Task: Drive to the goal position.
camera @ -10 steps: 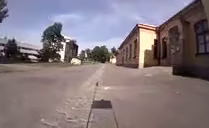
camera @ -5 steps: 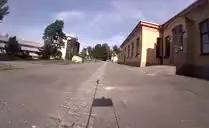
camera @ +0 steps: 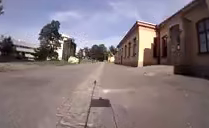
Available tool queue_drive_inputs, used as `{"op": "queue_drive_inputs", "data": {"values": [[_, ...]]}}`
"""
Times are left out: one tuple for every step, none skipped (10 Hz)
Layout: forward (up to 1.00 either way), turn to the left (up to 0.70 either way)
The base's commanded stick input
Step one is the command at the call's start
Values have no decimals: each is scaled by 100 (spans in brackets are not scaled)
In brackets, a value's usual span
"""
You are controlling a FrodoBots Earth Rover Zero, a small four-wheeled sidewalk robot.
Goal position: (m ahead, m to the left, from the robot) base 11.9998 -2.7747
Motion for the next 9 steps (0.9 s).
{"op": "queue_drive_inputs", "data": {"values": [[45, 0], [45, 0], [45, -13], [45, -27], [45, -12], [45, 0], [45, 0], [45, -21], [45, -27]]}}
